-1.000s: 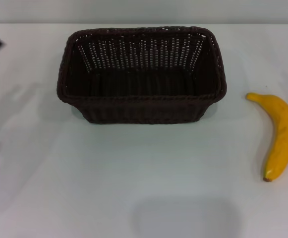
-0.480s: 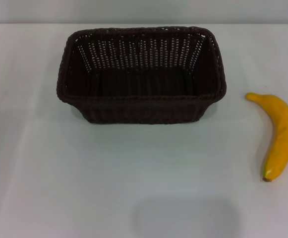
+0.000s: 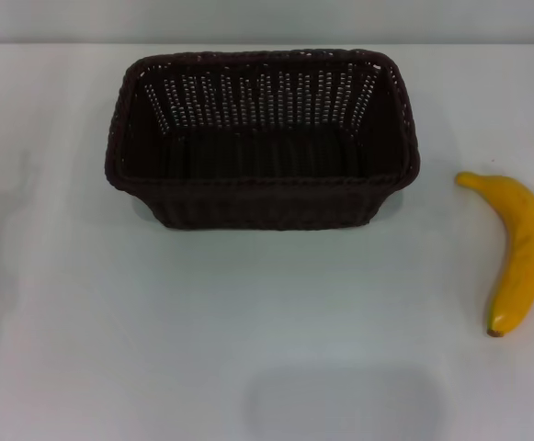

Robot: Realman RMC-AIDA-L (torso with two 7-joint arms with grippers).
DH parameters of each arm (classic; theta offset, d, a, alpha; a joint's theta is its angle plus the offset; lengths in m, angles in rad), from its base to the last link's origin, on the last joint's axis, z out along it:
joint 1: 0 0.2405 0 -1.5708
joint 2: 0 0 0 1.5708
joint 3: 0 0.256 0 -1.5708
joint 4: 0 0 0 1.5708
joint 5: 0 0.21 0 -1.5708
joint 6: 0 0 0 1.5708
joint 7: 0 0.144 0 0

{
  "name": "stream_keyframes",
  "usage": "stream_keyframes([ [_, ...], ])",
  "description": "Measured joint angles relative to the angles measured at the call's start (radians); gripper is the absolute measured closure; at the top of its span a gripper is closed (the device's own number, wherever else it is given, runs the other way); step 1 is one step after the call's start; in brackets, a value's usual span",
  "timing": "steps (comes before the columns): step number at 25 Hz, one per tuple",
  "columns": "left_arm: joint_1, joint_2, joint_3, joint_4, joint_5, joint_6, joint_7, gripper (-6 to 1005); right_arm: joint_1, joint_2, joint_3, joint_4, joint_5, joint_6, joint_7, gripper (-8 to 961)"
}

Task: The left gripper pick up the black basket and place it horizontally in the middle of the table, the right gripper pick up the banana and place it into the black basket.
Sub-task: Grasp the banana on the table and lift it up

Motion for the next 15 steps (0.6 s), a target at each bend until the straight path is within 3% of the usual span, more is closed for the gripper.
stream_keyframes([
  [3,-0.01,-0.003,-0.002,-0.014,-0.003,0.001,0.038,150,0.077,0.001,-0.143,-0.07,-0.229,0.003,0.18,84],
  [8,-0.02,-0.004,0.004,-0.029,0.001,-0.014,0.056,150,0.164,0.005,-0.321,-0.06,-0.471,0.023,0.333,84],
  [11,-0.023,-0.005,0.007,-0.031,0.003,-0.031,0.06,150,0.203,0.007,-0.398,-0.023,-0.564,0.034,0.404,84],
  [15,-0.031,-0.005,0.009,-0.041,0.005,-0.038,0.053,150,0.219,0.009,-0.423,0.042,-0.584,0.018,0.436,83],
])
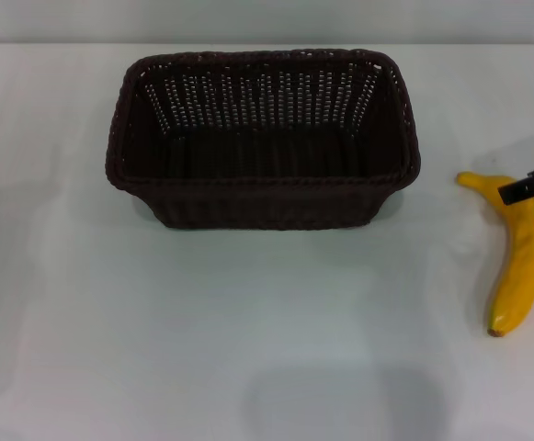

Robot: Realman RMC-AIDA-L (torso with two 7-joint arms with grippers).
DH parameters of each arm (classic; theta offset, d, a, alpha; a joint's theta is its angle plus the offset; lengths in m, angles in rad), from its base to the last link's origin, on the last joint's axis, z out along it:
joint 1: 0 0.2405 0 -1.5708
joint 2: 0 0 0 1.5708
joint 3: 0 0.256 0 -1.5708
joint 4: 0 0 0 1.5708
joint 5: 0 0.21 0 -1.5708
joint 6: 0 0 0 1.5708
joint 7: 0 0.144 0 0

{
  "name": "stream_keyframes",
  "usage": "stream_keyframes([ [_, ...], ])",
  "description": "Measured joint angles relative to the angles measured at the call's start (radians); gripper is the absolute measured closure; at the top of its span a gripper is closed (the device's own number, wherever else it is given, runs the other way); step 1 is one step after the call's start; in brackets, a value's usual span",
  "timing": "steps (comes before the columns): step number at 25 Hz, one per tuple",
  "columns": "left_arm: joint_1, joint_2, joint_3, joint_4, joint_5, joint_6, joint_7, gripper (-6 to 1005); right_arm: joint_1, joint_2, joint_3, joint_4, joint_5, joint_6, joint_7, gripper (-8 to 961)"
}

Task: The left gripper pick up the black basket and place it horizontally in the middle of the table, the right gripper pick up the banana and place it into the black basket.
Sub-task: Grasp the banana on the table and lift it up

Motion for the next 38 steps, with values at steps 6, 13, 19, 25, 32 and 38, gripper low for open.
stream_keyframes([
  [6,-0.007,0.001,0.002,-0.003,0.02,-0.024,-0.001,150,0.01,0.001,-0.004,0.093,0.003,-0.044,0.003,84],
  [13,-0.015,0.0,0.002,-0.003,0.039,-0.024,0.001,150,0.038,0.001,-0.001,0.195,0.025,-0.076,-0.002,85],
  [19,-0.014,-0.001,-0.004,-0.002,0.032,-0.035,-0.001,150,0.044,0.0,0.008,0.206,0.028,-0.043,-0.045,145],
  [25,-0.014,-0.001,-0.003,0.003,0.032,-0.051,-0.001,150,0.023,-0.002,0.051,0.166,0.039,-0.026,-0.06,330],
  [32,-0.015,-0.001,-0.006,0.003,0.027,-0.052,-0.001,150,0.005,-0.005,0.124,0.13,0.056,0.035,-0.11,473],
  [38,-0.015,-0.001,-0.006,0.005,0.016,-0.052,-0.001,150,0.004,-0.005,0.224,-0.05,0.083,0.112,-0.158,479],
])
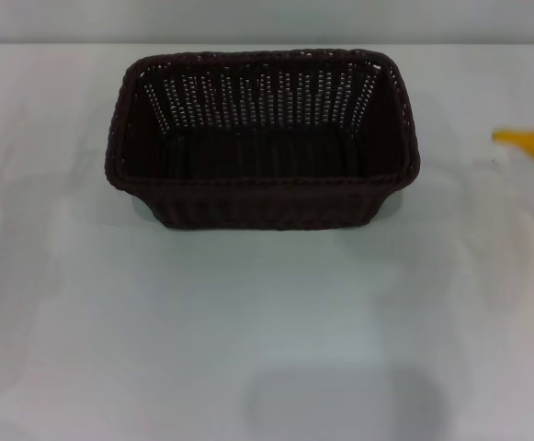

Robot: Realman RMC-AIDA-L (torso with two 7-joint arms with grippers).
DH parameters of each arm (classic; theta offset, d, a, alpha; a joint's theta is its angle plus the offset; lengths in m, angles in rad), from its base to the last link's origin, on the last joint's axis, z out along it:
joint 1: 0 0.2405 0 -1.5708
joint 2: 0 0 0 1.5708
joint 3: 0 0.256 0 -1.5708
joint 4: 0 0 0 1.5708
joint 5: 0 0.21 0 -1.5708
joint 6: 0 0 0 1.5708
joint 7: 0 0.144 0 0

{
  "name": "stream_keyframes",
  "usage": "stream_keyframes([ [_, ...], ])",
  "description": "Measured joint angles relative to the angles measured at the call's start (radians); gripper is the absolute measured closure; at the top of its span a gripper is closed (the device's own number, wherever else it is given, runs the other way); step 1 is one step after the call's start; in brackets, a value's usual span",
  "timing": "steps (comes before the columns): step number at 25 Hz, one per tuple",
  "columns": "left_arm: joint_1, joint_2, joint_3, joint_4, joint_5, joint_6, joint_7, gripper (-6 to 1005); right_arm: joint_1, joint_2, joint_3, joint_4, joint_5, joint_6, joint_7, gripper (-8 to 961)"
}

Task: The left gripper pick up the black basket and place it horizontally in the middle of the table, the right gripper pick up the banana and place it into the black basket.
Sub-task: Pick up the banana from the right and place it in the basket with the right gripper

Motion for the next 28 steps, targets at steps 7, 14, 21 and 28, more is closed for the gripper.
stream_keyframes([
  [7,-0.004,0.0,0.0,-0.008,-0.015,0.0,0.0,150,0.155,0.0,0.068,-0.004,0.166,-0.027,-0.079,479],
  [14,-0.024,-0.002,0.006,-0.024,-0.047,-0.019,0.0,150,0.376,0.003,0.026,0.229,0.242,-0.067,-0.239,478],
  [21,-0.043,-0.001,0.033,-0.056,-0.036,-0.021,0.003,150,0.557,0.006,-0.017,0.526,0.384,-0.22,-0.424,478],
  [28,-0.033,-0.002,0.033,-0.061,-0.016,-0.021,0.004,150,0.622,0.015,-0.144,0.606,0.461,-0.343,-0.54,452],
])
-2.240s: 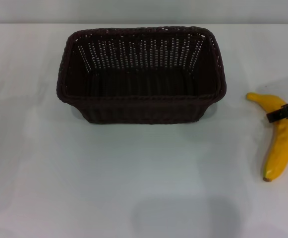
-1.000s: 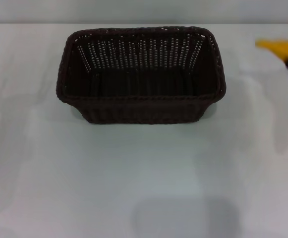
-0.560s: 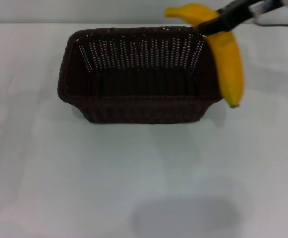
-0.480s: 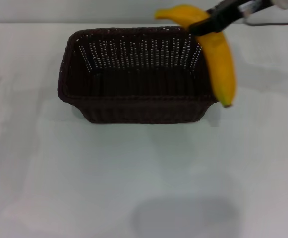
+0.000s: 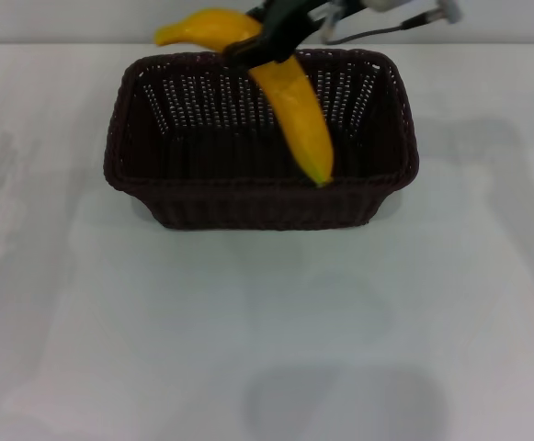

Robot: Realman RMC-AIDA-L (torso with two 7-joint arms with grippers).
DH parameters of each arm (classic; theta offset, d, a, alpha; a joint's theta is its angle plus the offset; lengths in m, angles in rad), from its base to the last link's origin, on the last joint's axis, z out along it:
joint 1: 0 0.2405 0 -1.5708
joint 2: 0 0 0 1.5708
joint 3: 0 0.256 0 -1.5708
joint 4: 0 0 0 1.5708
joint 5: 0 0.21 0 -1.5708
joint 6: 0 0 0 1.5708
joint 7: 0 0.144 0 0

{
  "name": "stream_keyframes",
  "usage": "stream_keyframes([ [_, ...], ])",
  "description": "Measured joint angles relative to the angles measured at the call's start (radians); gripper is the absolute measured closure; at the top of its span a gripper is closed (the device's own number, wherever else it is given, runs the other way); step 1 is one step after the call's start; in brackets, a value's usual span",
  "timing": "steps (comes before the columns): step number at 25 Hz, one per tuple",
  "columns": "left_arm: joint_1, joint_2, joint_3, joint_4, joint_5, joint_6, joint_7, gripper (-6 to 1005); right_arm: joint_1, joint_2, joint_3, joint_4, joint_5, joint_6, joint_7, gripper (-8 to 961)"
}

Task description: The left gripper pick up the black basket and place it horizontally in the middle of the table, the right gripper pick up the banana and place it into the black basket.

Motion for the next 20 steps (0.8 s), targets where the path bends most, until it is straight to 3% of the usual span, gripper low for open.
stream_keyframes([
  [6,0.009,0.0,0.0,-0.001,0.0,-0.001,-0.003,150,-0.016,0.0,-0.099,-0.009,0.061,-0.065,-0.014,371],
  [11,0.015,0.001,-0.001,-0.001,0.0,-0.004,0.002,150,-0.118,-0.006,-0.07,-0.103,0.118,-0.068,-0.024,303],
  [13,0.015,0.0,-0.001,-0.002,0.0,-0.004,0.005,150,-0.253,-0.004,0.023,-0.183,0.234,-0.078,-0.084,276],
  [14,0.015,0.0,-0.001,-0.002,0.0,-0.004,0.005,150,-0.253,-0.004,0.023,-0.183,0.234,-0.078,-0.084,224],
  [16,0.017,0.0,-0.001,-0.002,-0.001,-0.008,0.006,150,-0.336,-0.006,0.082,-0.196,0.375,-0.082,-0.162,122],
  [17,0.018,0.0,-0.001,-0.002,-0.002,-0.012,0.01,150,-0.385,-0.008,0.121,-0.188,0.498,-0.082,-0.239,70],
  [19,0.019,-0.002,-0.003,-0.002,-0.006,-0.017,0.024,150,-0.461,-0.008,0.169,-0.16,0.681,-0.079,-0.363,73],
  [20,0.019,-0.004,-0.007,-0.006,-0.011,-0.023,0.036,150,-0.558,-0.009,0.209,-0.1,0.921,-0.069,-0.557,75],
])
